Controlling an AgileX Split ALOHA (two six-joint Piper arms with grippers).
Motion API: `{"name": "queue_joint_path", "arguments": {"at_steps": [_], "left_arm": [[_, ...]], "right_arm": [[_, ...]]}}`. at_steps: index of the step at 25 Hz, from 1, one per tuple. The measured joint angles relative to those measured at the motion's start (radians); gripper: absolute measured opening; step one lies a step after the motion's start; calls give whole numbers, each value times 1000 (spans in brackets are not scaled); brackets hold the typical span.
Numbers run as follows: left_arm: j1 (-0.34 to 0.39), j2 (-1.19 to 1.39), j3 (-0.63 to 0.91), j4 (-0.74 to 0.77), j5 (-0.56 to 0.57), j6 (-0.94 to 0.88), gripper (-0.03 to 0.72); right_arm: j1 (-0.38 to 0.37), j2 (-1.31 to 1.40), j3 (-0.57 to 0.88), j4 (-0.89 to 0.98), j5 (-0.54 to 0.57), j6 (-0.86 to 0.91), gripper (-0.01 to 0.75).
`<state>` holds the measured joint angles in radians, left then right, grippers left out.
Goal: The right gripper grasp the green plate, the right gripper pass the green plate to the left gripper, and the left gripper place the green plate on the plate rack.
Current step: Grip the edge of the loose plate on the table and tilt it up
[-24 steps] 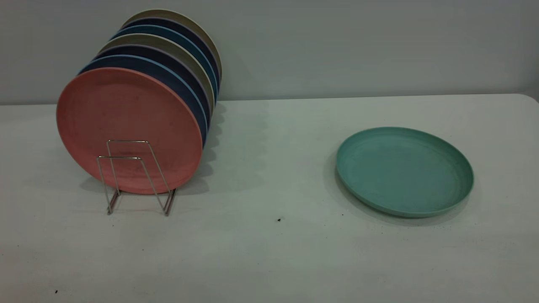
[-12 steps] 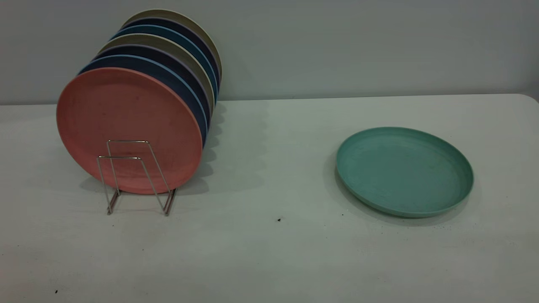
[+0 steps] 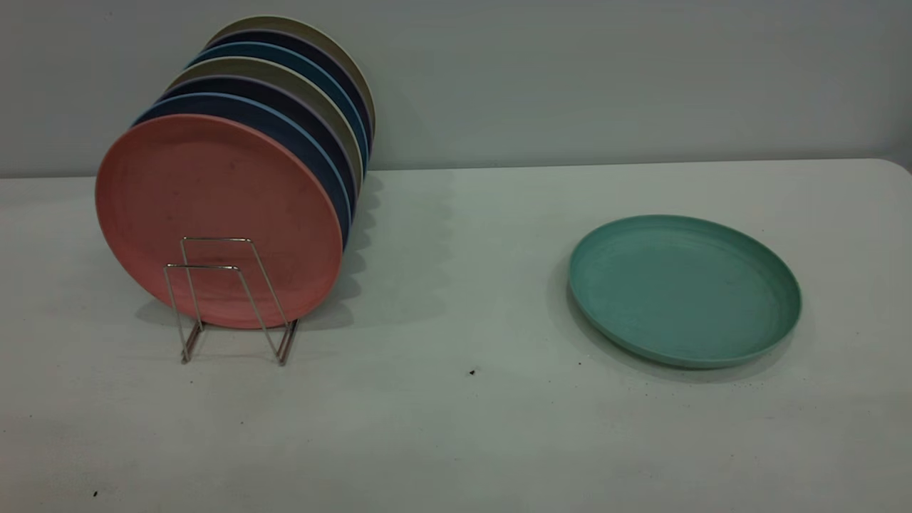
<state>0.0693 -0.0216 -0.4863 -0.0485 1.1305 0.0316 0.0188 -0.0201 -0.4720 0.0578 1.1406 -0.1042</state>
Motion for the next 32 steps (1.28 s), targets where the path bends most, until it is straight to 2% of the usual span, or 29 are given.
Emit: {"name": "queue_joint_path", "arguments": {"at_steps": [14,17,23,26,32], "left_arm": [[0,0,-2,1,-2,-5,495],[0,29,-36,2,-53,-32,495],[0,362,-153,2,-225,-43,542],[0,572,-216,-9,-307,-3,566],[0,912,-336,-27,-358,122,574]], "right_arm": [[-1,2,-3,5,0,1,475],[-1,74,-30,30,-20,14,481],[-1,445,-124,60,-191,-2,542],[-1,654,-200,85,-235,-36,562],[-1,985,-285,227,-338,-162,566]]}}
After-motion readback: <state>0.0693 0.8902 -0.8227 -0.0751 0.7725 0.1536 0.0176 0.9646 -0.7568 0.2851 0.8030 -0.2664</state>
